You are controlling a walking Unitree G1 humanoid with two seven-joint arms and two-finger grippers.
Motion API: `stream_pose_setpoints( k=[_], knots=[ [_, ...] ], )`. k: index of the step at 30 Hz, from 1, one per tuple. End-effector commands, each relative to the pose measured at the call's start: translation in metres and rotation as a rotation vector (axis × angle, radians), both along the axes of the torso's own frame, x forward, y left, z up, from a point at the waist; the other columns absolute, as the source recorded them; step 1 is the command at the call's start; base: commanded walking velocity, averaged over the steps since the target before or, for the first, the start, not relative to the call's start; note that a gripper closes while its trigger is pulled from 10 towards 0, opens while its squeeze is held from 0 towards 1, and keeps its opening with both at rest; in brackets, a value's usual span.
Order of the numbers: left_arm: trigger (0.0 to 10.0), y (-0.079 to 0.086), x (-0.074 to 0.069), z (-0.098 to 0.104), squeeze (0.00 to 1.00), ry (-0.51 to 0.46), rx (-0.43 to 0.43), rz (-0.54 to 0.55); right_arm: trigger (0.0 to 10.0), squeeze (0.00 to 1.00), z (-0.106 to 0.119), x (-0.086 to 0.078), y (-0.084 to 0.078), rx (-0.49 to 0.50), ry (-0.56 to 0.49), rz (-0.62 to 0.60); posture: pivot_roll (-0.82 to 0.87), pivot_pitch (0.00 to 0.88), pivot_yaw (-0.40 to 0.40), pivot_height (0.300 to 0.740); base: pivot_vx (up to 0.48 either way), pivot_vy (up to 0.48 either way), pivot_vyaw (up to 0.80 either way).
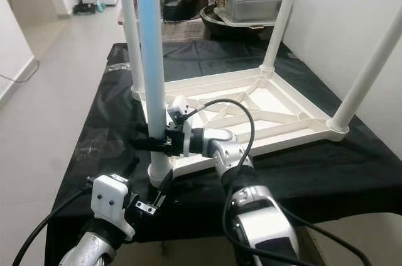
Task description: Building children table
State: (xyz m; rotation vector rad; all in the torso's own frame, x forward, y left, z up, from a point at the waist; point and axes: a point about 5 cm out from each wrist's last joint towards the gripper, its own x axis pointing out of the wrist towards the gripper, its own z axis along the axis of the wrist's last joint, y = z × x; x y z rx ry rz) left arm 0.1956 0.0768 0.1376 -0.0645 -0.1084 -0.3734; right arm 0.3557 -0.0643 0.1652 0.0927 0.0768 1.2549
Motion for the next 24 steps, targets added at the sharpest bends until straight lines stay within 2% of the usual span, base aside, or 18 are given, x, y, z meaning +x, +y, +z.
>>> stream_pose_setpoints(
  k=[1, 2, 3, 4, 5, 6, 7, 8, 9, 10, 11, 13, 19, 20, 21, 22, 23, 24],
  knots=[
    [10.0, 0.001, -0.001, -0.003, 0.00, 0.016, 0.010, -0.002, 0.0, 0.00, -0.014, 0.005, -0.008, -0.018, 0.054, -0.181, 0.10, 0.000, -0.038, 0.740, 0.000, 0.000, 0.00],
    [10.0, 0.001, -0.001, -0.003, 0.00, 0.017, 0.009, -0.002, 0.0, 0.00, -0.018, 0.015, -0.019, -0.061, 0.058, -0.434, 0.09, 0.000, -0.032, 0.740, 0.000, 0.000, 0.00],
    [10.0, 0.001, -0.001, -0.003, 0.00, 0.018, 0.009, -0.002, 0.0, 0.00, -0.021, 0.021, -0.029, -0.091, 0.062, -0.604, 0.09, 0.000, -0.032, 0.740, 0.000, 0.000, 0.00],
    [10.0, 0.001, -0.001, -0.004, 0.00, 0.021, 0.009, -0.004, 0.0, 0.00, -0.025, 0.027, -0.051, -0.141, 0.071, -0.891, 0.09, 0.000, -0.027, 0.740, 0.000, 0.000, 0.00],
    [10.0, 0.001, -0.001, -0.004, 0.00, 0.021, 0.009, -0.004, 0.0, 0.00, -0.025, 0.027, -0.051, -0.141, 0.071, -0.891, 0.09, 0.000, -0.027, 0.740, 0.000, 0.000, 0.00],
    [10.0, 0.001, -0.001, -0.004, 0.00, 0.023, 0.009, -0.007, 0.0, 0.00, -0.027, 0.025, -0.071, -0.168, 0.070, -1.118, 0.09, 0.000, -0.027, 0.740, 0.000, 0.000, 0.00],
    [10.0, 0.001, -0.001, -0.004, 0.00, 0.023, 0.009, -0.007, 0.0, 0.00, -0.027, 0.025, -0.071, -0.168, 0.070, -1.118, 0.09, 0.000, -0.027, 0.740, 0.000, 0.000, 0.00],
    [10.0, 0.000, -0.001, -0.005, 0.00, 0.024, 0.009, -0.009, 0.0, 0.00, -0.028, 0.023, -0.084, -0.182, 0.066, -1.255, 0.09, 0.000, -0.027, 0.740, 0.000, 0.000, 0.00],
    [10.0, 0.000, -0.001, -0.005, 0.00, 0.024, 0.009, -0.009, 0.0, 0.00, -0.028, 0.023, -0.084, -0.182, 0.066, -1.255, 0.09, 0.000, -0.027, 0.740, 0.000, 0.000, 0.00],
    [10.0, 0.000, -0.001, -0.005, 0.00, 0.024, 0.009, -0.010, 0.0, 0.00, -0.029, 0.018, -0.093, -0.183, 0.078, -1.375, 0.09, 0.000, -0.027, 0.740, 0.000, 0.000, 0.00],
    [10.0, 0.000, -0.001, -0.005, 0.00, 0.024, 0.009, -0.010, 0.0, 0.00, -0.029, 0.018, -0.093, -0.183, 0.078, -1.375, 0.09, 0.000, -0.027, 0.740, 0.000, 0.000, 0.00],
    [10.0, 0.000, -0.001, -0.004, 0.00, 0.023, 0.009, -0.009, 0.0, 0.00, -0.032, 0.011, -0.095, -0.181, 0.122, -1.503, 0.09, 0.000, -0.029, 0.740, 0.000, 0.000, 0.00],
    [10.0, 0.000, -0.001, -0.004, 0.00, 0.022, 0.009, -0.007, 0.0, 0.00, -0.034, 0.011, -0.084, -0.163, 0.160, -1.532, 0.09, 0.000, -0.029, 0.740, 0.000, 0.000, 0.00],
    [10.0, 0.000, -0.001, -0.004, 0.00, 0.023, 0.008, -0.006, 10.0, 0.00, -0.031, 0.013, -0.076, -0.124, 0.148, -1.490, 0.09, 0.000, -0.031, 0.740, 0.000, 0.000, 0.00],
    [10.0, 0.000, -0.001, -0.004, 0.00, 0.023, 0.008, -0.006, 10.0, 0.45, -0.028, 0.014, -0.067, -0.086, 0.142, -1.445, 0.09, 0.000, -0.031, 0.740, 0.000, 0.000, 0.00],
    [10.0, 0.000, -0.001, -0.004, 0.00, 0.023, 0.008, -0.006, 10.0, 0.45, -0.028, 0.014, -0.067, -0.086, 0.142, -1.445, 0.09, 0.000, -0.031, 0.740, 0.000, 0.000, 0.00],
    [10.0, 0.000, -0.001, -0.004, 0.00, 0.023, 0.007, -0.005, 10.0, 1.00, -0.024, 0.015, -0.062, -0.057, 0.108, -1.419, 0.09, 0.000, -0.031, 0.740, 0.000, 0.000, 0.00],
    [10.0, 0.000, -0.001, -0.005, 0.00, 0.024, 0.007, -0.006, 10.0, 1.00, -0.020, 0.016, -0.058, -0.027, 0.081, -1.384, 0.09, 0.000, -0.031, 0.740, 0.000, 0.000, 0.00]
  ],
)
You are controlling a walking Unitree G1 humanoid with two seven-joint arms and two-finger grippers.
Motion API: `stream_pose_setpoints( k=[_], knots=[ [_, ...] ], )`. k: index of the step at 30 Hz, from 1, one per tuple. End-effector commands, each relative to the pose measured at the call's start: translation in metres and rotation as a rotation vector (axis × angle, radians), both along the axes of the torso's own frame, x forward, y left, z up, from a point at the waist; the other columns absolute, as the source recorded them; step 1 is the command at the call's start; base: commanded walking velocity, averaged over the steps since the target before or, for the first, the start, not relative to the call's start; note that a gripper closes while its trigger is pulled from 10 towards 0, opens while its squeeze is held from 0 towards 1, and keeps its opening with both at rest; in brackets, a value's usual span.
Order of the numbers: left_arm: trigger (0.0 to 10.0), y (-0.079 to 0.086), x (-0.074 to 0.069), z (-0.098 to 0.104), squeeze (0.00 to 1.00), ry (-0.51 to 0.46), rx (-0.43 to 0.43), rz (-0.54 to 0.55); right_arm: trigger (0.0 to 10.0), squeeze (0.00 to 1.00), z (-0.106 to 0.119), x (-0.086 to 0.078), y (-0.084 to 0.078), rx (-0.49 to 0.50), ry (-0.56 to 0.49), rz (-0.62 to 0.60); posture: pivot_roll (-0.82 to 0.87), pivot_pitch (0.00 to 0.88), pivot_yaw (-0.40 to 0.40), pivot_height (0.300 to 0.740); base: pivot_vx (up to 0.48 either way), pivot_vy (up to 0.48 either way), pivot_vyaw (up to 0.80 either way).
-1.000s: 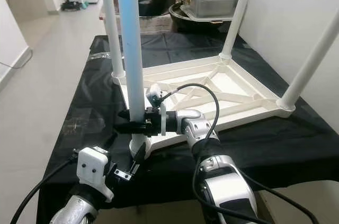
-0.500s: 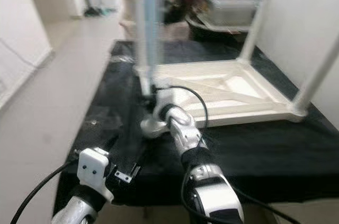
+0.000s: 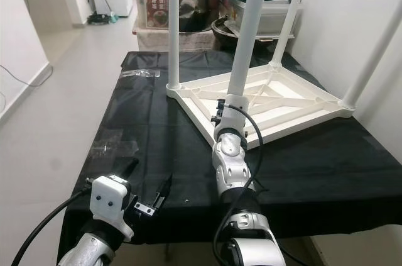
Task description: Building children table
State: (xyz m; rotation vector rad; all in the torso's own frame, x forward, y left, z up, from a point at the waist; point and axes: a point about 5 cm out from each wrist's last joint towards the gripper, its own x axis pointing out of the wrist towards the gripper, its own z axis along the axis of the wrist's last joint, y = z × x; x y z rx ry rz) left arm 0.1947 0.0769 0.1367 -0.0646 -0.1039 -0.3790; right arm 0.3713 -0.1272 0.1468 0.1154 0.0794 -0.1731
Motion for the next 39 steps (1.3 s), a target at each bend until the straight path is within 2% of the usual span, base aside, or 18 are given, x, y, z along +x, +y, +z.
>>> stream_pose_setpoints(
  k=[1, 3, 4, 8, 9, 10, 11, 13, 14, 15, 16, 17, 20, 22, 33, 34, 35, 39],
  knots=[
    [10.0, 0.000, 0.000, -0.004, 0.00, 0.020, 0.006, -0.001, 10.0, 1.00, 0.002, 0.001, 0.007, 0.020, -0.037, 0.056, 0.09, 0.000, -0.031, 0.740, 0.000, 0.000, 0.00],
    [10.0, 0.000, 0.000, -0.004, 0.00, 0.020, 0.006, -0.001, 10.0, 1.00, 0.004, 0.001, 0.007, 0.017, -0.053, 0.064, 0.09, 0.000, -0.031, 0.740, 0.000, 0.000, 0.00],
    [10.0, 0.000, 0.000, -0.004, 0.00, 0.021, 0.006, -0.001, 10.0, 0.00, 0.007, 0.004, 0.007, 0.051, -0.075, 0.118, 0.08, 0.000, -0.028, 0.740, 0.000, 0.000, 0.00],
    [10.0, 0.000, 0.000, -0.004, 0.00, 0.022, 0.007, -0.002, 10.0, 0.00, 0.011, 0.006, 0.007, 0.099, -0.098, 0.179, 0.08, 0.000, -0.028, 0.740, 0.000, 0.000, 0.00],
    [10.0, 0.000, -0.001, -0.005, 0.00, 0.022, 0.006, -0.002, 10.0, 0.00, 0.015, 0.007, 0.009, 0.110, -0.129, 0.330, 0.08, 0.000, -0.027, 0.740, 0.000, 0.000, 0.00],
    [10.0, 0.000, -0.001, -0.005, 0.00, 0.022, 0.006, -0.002, 10.0, 0.00, 0.015, 0.007, 0.009, 0.110, -0.129, 0.330, 0.08, 0.000, -0.027, 0.740, 0.000, 0.000, 0.00],
    [10.0, 0.000, -0.001, -0.005, 0.00, 0.022, 0.006, -0.002, 10.0, 0.00, 0.019, 0.008, 0.010, 0.117, -0.152, 0.441, 0.08, 0.000, -0.027, 0.740, 0.000, 0.000, 0.00],
    [10.0, 0.000, -0.001, -0.005, 0.00, 0.022, 0.006, -0.002, 10.0, 0.00, 0.019, 0.008, 0.010, 0.117, -0.152, 0.441, 0.08, 0.000, -0.027, 0.740, 0.000, 0.000, 0.00],
    [10.0, 0.000, -0.001, -0.005, 0.00, 0.022, 0.006, -0.003, 10.0, 0.00, 0.014, -0.003, 0.016, 0.125, -0.089, 0.924, 0.08, 0.000, -0.022, 0.740, 0.000, 0.000, 0.00],
    [10.0, 0.000, -0.001, -0.005, 0.00, 0.022, 0.006, -0.003, 10.0, 0.00, 0.014, -0.003, 0.016, 0.125, -0.089, 0.924, 0.08, 0.000, -0.022, 0.740, 0.000, 0.000, 0.00],
    [10.0, 0.000, -0.001, -0.005, 0.00, 0.021, 0.007, -0.004, 10.0, 0.00, 0.008, -0.017, 0.019, 0.153, -0.004, 1.237, 0.08, 0.000, -0.026, 0.740, 0.000, 0.000, 0.00],
    [10.0, 0.000, -0.001, -0.005, 0.00, 0.021, 0.007, -0.004, 10.0, 0.00, 0.008, -0.017, 0.019, 0.153, -0.004, 1.237, 0.08, 0.000, -0.026, 0.740, 0.000, 0.000, 0.00],
    [10.0, 0.000, -0.001, -0.005, 0.00, 0.020, 0.009, -0.004, 10.0, 0.00, 0.005, -0.024, 0.023, 0.157, 0.038, 1.432, 0.10, 0.000, -0.031, 0.740, 0.000, 0.000, 0.00],
    [10.0, 0.000, -0.001, -0.005, 0.00, 0.020, 0.009, -0.003, 10.0, 0.00, 0.003, -0.026, 0.026, 0.145, 0.049, 1.486, 0.10, 0.000, -0.031, 0.740, 0.000, 0.000, 0.00],
    [10.0, 0.000, -0.001, -0.006, 0.00, 0.021, 0.012, 0.002, 10.0, 0.00, 0.008, -0.021, 0.044, 0.090, 0.034, 1.556, 0.11, 0.000, -0.036, 0.740, 0.000, 0.000, 0.00],
    [10.0, 0.000, -0.002, -0.006, 0.00, 0.022, 0.012, 0.002, 4.6, 0.00, 0.011, -0.020, 0.046, 0.086, 0.005, 1.544, 0.11, 0.000, -0.036, 0.740, 0.000, 0.000, 0.00],
    [10.0, 0.000, -0.002, -0.006, 0.00, 0.023, 0.012, 0.001, 0.0, 0.00, 0.013, -0.018, 0.046, 0.106, -0.007, 1.518, 0.11, 0.000, -0.036, 0.740, 0.000, 0.000, 0.00],
    [10.0, 0.000, -0.002, -0.006, 0.00, 0.024, 0.011, -0.002, 0.0, 0.00, 0.011, -0.010, 0.042, 0.091, -0.051, 1.275, 0.11, 0.000, -0.036, 0.740, 0.000, 0.000, 0.00]
  ],
)
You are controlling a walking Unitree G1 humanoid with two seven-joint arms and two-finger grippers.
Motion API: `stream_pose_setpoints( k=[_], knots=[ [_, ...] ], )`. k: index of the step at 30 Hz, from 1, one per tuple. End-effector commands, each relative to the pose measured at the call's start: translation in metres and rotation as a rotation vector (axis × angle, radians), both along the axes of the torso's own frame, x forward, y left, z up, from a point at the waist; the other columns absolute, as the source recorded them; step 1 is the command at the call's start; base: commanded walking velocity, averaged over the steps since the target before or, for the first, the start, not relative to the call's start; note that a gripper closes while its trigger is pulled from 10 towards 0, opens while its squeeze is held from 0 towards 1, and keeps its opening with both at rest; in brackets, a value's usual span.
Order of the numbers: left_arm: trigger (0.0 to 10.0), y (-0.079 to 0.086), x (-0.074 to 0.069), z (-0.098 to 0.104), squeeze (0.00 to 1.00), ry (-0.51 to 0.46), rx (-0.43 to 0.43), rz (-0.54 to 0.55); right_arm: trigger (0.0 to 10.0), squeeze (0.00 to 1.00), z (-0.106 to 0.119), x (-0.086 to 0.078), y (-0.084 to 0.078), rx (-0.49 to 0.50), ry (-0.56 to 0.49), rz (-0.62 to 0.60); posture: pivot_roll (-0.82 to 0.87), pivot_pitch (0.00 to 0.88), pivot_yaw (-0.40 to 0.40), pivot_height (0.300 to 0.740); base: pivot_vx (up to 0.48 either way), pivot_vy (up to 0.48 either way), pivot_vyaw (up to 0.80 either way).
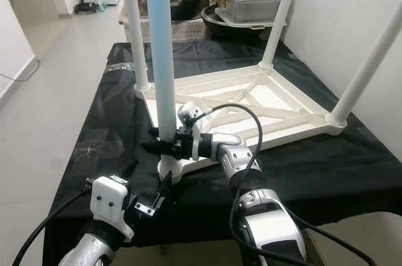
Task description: Building children table
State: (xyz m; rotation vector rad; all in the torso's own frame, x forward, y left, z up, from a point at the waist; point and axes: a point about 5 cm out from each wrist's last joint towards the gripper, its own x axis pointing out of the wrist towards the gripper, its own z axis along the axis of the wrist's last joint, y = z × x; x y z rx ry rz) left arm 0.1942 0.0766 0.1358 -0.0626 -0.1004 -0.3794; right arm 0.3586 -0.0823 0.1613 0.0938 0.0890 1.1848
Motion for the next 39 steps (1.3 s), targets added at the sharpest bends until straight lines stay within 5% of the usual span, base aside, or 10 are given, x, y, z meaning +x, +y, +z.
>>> stream_pose_setpoints(
  k=[1, 12, 25, 27, 29, 30, 31, 35, 36, 39],
  knots=[
    [10.0, 0.000, -0.001, -0.005, 0.00, 0.021, 0.008, -0.001, 0.0, 0.00, -0.004, 0.002, -0.003, 0.029, 0.034, -0.078, 0.11, 0.000, -0.036, 0.740, 0.000, 0.000, 0.00],
    [10.0, 0.000, 0.000, -0.006, 0.00, 0.024, 0.008, -0.007, 0.0, 0.00, -0.037, 0.013, -0.082, -0.212, 0.048, -1.254, 0.08, 0.000, -0.023, 0.740, 0.000, 0.000, 0.00],
    [10.0, 0.000, 0.001, -0.005, 0.00, 0.024, 0.008, -0.007, 0.0, 0.00, -0.042, 0.003, -0.112, -0.257, 0.155, -1.644, 0.08, 0.000, -0.021, 0.740, 0.000, 0.000, 0.00],
    [10.0, 0.000, 0.001, -0.005, 0.00, 0.024, 0.008, -0.006, 5.8, 0.00, -0.039, 0.004, -0.105, -0.249, 0.130, -1.642, 0.08, 0.000, -0.021, 0.740, 0.000, 0.000, 0.00],
    [10.0, 0.000, 0.001, -0.005, 0.00, 0.024, 0.008, -0.006, 5.8, 0.00, -0.039, 0.004, -0.105, -0.249, 0.130, -1.642, 0.08, 0.000, -0.021, 0.740, 0.000, 0.000, 0.00],
    [10.0, 0.000, 0.001, -0.005, 0.00, 0.025, 0.007, -0.006, 10.0, 0.33, -0.036, 0.006, -0.097, -0.221, 0.096, -1.591, 0.08, 0.000, -0.021, 0.740, 0.000, 0.000, 0.00],
    [10.0, 0.000, 0.001, -0.006, 0.00, 0.026, 0.007, -0.006, 10.0, 1.00, -0.032, 0.008, -0.088, -0.158, 0.074, -1.530, 0.08, 0.000, -0.021, 0.740, 0.000, 0.000, 0.00],
    [10.0, 0.000, 0.000, -0.006, 0.00, 0.027, 0.008, -0.006, 10.0, 0.66, -0.022, 0.011, -0.077, -0.083, 0.013, -1.450, 0.08, 0.000, -0.021, 0.740, 0.000, 0.000, 0.00],
    [10.0, 0.000, 0.000, -0.006, 0.00, 0.027, 0.008, -0.007, 10.0, 0.00, -0.018, 0.012, -0.076, -0.062, -0.015, -1.416, 0.08, 0.000, -0.021, 0.740, 0.000, 0.000, 0.00],
    [10.0, 0.000, 0.000, -0.006, 0.00, 0.028, 0.008, -0.007, 10.0, 0.00, -0.015, 0.014, -0.075, -0.043, -0.037, -1.383, 0.08, 0.000, -0.021, 0.740, 0.000, 0.000, 0.00]
  ],
)
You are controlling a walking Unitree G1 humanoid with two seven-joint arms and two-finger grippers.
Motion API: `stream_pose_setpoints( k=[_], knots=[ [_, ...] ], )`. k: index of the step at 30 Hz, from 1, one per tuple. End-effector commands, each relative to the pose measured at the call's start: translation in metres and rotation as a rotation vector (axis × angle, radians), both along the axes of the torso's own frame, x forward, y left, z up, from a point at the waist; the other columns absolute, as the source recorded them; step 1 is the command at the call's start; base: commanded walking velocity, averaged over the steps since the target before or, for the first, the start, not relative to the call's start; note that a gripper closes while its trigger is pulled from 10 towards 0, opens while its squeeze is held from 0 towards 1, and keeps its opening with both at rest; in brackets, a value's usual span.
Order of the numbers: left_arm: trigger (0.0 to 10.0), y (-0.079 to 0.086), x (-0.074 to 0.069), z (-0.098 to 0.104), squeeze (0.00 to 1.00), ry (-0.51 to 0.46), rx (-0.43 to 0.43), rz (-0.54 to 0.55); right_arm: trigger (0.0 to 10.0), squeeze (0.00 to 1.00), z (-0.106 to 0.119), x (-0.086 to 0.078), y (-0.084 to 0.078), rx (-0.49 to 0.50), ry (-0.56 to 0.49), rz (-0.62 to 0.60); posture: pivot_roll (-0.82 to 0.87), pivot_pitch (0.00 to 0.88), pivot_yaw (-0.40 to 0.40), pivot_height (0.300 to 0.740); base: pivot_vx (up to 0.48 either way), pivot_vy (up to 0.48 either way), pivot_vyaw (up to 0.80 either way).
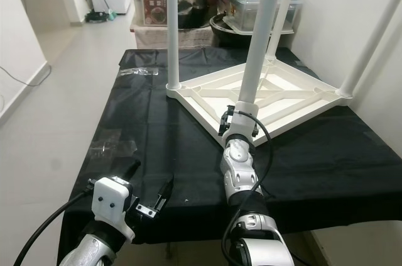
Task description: Building children table
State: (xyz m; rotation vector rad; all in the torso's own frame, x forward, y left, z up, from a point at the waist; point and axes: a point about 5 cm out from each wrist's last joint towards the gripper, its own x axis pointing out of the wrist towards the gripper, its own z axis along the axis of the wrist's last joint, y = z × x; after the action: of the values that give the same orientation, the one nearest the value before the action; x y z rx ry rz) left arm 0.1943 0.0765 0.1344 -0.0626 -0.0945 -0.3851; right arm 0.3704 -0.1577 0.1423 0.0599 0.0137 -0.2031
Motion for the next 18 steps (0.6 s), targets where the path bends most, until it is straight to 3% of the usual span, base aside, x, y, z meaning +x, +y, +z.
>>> stream_pose_setpoints(
  k=[1, 8, 10, 12, 13, 14, 15, 16, 18],
  knots=[
    [10.0, 0.000, 0.000, -0.005, 0.00, 0.022, 0.007, -0.002, 10.0, 0.00, 0.005, 0.004, 0.000, 0.009, -0.032, 0.077, 0.08, 0.000, -0.021, 0.740, 0.000, 0.000, 0.00],
    [10.0, -0.001, 0.001, -0.004, 0.00, 0.021, 0.003, -0.001, 10.0, 0.00, -0.002, 0.004, -0.005, 0.003, -0.032, 0.275, 0.06, 0.000, -0.029, 0.740, 0.000, 0.000, 0.00],
    [10.0, -0.001, 0.001, -0.004, 0.00, 0.021, 0.003, -0.002, 10.0, 0.00, -0.001, 0.003, 0.007, 0.083, -0.033, 0.469, 0.04, 0.000, -0.016, 0.740, 0.000, 0.000, 0.00],
    [10.0, -0.001, 0.001, -0.004, 0.00, 0.021, 0.003, -0.002, 10.0, 0.00, -0.001, 0.002, 0.011, 0.105, -0.036, 0.530, 0.04, 0.000, -0.016, 0.740, 0.000, 0.000, 0.00],
    [10.0, -0.001, 0.001, -0.004, 0.00, 0.021, 0.004, -0.003, 10.0, 0.00, 0.000, -0.001, 0.022, 0.158, -0.015, 0.741, 0.04, 0.000, -0.016, 0.740, 0.000, 0.000, 0.00],
    [10.0, -0.001, 0.001, -0.004, 0.00, 0.021, 0.004, -0.003, 10.0, 0.00, 0.000, -0.001, 0.022, 0.158, -0.015, 0.741, 0.04, 0.000, -0.016, 0.740, 0.000, 0.000, 0.00],
    [10.0, -0.001, 0.001, -0.004, 0.00, 0.021, 0.005, -0.004, 10.0, 0.00, 0.000, -0.004, 0.029, 0.159, 0.014, 0.900, 0.05, 0.000, -0.012, 0.740, 0.000, 0.000, 0.00],
    [10.0, -0.001, 0.001, -0.004, 0.00, 0.021, 0.005, -0.004, 10.0, 0.00, 0.000, -0.004, 0.029, 0.159, 0.014, 0.900, 0.05, 0.000, -0.012, 0.740, 0.000, 0.000, 0.00],
    [10.0, 0.000, 0.000, -0.005, 0.00, 0.021, 0.007, -0.003, 10.0, 0.00, 0.000, -0.007, 0.036, 0.112, 0.050, 1.066, 0.06, 0.000, -0.016, 0.740, 0.000, 0.000, 0.00]
  ],
)
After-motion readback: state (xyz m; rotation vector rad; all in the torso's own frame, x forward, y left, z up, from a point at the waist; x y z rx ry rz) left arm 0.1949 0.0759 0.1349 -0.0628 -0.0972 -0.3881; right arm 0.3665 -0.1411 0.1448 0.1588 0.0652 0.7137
